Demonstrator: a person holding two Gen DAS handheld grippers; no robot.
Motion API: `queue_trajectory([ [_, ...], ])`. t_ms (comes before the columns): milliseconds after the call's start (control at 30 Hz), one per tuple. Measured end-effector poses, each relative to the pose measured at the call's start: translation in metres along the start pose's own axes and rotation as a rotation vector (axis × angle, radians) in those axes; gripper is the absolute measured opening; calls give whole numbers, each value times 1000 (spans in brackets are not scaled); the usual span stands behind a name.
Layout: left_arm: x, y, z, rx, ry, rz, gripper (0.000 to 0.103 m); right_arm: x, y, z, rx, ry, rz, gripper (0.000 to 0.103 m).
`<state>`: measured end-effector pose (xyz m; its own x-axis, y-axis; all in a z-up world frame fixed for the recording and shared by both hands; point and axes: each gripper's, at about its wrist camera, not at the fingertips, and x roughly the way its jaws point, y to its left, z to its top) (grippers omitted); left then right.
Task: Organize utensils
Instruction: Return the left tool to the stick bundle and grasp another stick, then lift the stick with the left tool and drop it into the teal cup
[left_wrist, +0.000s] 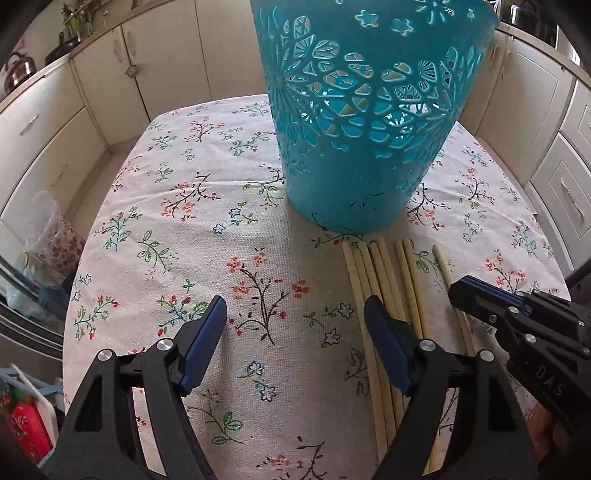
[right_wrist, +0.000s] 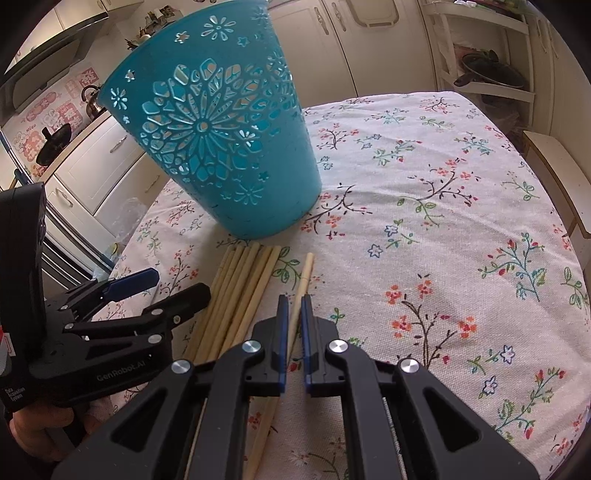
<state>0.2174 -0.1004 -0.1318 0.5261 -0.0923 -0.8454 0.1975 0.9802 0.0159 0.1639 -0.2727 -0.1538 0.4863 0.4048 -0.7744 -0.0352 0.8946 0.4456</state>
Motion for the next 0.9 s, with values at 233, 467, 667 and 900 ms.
queue_trajectory([
  [233, 10, 2, 8, 0, 42, -4, 61, 0, -1, 1, 2, 1, 0, 7],
  [467, 9, 0, 13, 25, 39, -40, 21, 1, 1, 0, 1, 0, 0, 7],
  [667, 6, 19, 12, -53, 53, -146, 5, 0, 1, 0, 7, -2, 4, 7],
  [900, -75, 83, 25, -231, -228, -261, 5, 0, 0, 0, 8, -2, 6, 7],
])
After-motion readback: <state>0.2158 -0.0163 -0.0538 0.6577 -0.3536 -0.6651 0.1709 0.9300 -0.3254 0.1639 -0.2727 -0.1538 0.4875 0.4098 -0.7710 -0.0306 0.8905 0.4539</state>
